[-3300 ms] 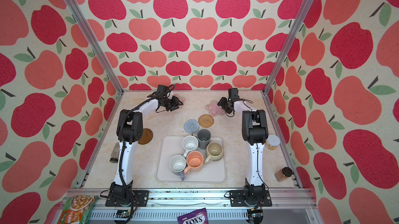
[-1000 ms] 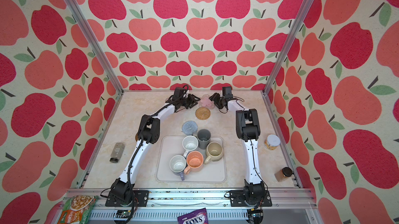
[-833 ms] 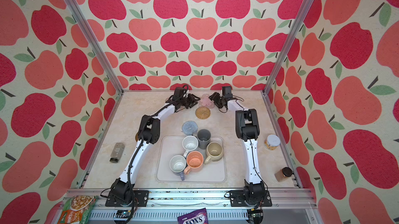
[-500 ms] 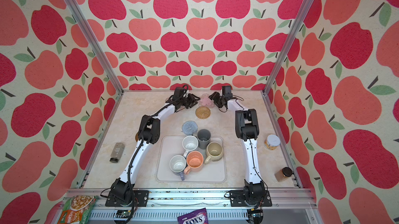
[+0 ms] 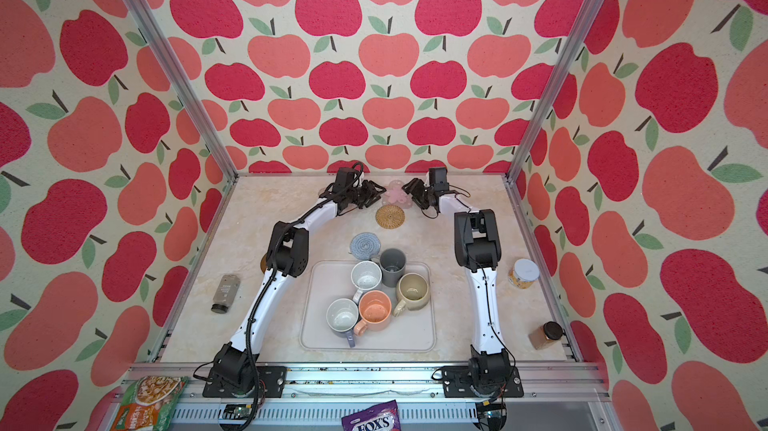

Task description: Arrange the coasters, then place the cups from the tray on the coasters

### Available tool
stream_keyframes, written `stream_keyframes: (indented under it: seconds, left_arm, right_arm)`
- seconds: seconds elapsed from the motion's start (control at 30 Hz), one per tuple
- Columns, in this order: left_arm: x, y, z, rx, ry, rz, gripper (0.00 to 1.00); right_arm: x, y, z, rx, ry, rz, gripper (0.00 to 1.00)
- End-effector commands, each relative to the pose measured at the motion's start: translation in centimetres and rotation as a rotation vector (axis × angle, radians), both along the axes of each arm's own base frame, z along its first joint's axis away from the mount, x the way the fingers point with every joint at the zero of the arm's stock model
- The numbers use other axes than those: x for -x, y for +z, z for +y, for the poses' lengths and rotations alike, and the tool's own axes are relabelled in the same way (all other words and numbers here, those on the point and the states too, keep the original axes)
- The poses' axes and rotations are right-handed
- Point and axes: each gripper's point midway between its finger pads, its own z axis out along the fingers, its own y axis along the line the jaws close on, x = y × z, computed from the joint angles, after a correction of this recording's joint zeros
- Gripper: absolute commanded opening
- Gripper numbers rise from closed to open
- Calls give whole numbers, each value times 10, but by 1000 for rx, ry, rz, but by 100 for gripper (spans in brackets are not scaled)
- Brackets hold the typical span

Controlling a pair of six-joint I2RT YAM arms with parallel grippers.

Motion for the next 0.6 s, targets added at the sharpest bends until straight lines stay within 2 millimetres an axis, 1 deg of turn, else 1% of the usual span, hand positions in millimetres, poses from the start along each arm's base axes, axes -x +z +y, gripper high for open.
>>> stream_keyframes:
  seconds: [0.0, 0.07, 0.2, 0.37, 0.43, 0.57]
  left_arm:
    - [21, -33, 0, -77, -15, 103, 49]
    - [23, -35, -2, -74, -19, 107, 49]
    - [26, -41, -9, -56, -26, 124, 49]
    - [30, -50, -26, -35, -44, 136, 49]
    - [30, -48, -32, -24, -47, 132, 49]
    - [30, -54, -39, -13, -44, 137, 49]
  right_arm:
    - [35, -55, -16, 51, -25, 215, 67]
    - [35, -52, -18, 51, -26, 210, 67]
    - [35, -53, -25, 51, -35, 216, 67]
    - [37, -54, -37, 51, -52, 219, 67]
    - [37, -53, -42, 50, -60, 217, 68]
    - [40, -54, -51, 54, -67, 220, 68]
